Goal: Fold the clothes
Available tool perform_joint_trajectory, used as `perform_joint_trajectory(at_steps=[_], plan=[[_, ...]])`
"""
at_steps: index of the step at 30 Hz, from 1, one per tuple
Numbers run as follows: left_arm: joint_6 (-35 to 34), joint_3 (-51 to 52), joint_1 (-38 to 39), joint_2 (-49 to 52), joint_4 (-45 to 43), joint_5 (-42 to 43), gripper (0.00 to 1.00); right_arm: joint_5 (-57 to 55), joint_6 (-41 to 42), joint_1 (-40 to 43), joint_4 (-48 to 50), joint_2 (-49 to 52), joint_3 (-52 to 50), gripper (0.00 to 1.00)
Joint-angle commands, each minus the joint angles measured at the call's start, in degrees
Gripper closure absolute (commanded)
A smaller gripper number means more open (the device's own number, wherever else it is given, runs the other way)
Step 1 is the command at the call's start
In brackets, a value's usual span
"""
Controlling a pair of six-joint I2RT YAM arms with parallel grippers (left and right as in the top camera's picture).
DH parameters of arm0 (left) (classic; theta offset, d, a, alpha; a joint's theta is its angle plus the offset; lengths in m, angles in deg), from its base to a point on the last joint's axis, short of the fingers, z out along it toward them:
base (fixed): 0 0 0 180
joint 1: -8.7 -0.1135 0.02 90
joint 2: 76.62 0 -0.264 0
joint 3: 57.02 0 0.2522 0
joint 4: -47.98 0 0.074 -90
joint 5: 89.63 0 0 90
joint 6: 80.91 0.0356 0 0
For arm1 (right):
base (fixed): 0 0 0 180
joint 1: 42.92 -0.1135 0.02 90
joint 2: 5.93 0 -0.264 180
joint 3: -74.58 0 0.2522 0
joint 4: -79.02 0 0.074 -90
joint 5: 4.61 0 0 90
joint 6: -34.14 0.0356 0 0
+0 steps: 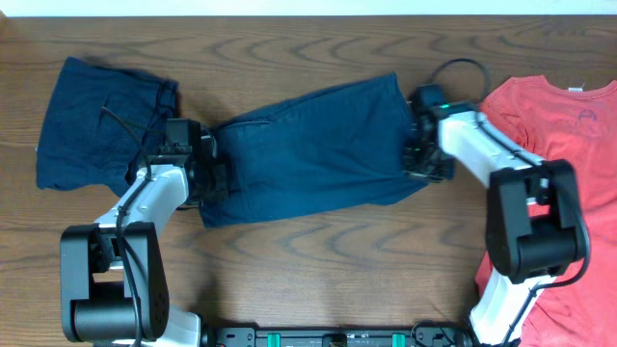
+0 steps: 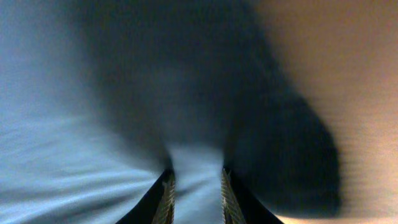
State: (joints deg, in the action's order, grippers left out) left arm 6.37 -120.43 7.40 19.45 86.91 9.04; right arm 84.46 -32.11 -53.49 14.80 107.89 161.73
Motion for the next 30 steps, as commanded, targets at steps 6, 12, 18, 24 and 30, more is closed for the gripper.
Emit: perform_joint_trajectory(at_steps=[6,12,18,24,30], plan=[[0.6,-10.4,-0.2,-4.6,7.7,9.2,0.83,23.4,-24.9,4.9,2.7,-2.1,-1.3,0.77],[0.3,-10.8,3.0,-8.2,7.4,22.5,0.83,30.8,-28.9,0.4,7.1,-10.1,-1.3,0.87],[-1.6,-8.4,10.7,-3.0,5.4,22.4,0.85,31.8,-24.8,-6.7,16.3,-10.1,-1.4,0.85],[-12.3,-7.5,15.5,6.2,2.1,18.3,0.9,37.2,-17.2,-13.2,24.0,-3.1,-1.4,0.9],[-16.0,-7.5,14.8,10.5,3.7,17.6,0.9,32.6,-1.7,-16.9,28.5,4.6,-1.4,0.91]])
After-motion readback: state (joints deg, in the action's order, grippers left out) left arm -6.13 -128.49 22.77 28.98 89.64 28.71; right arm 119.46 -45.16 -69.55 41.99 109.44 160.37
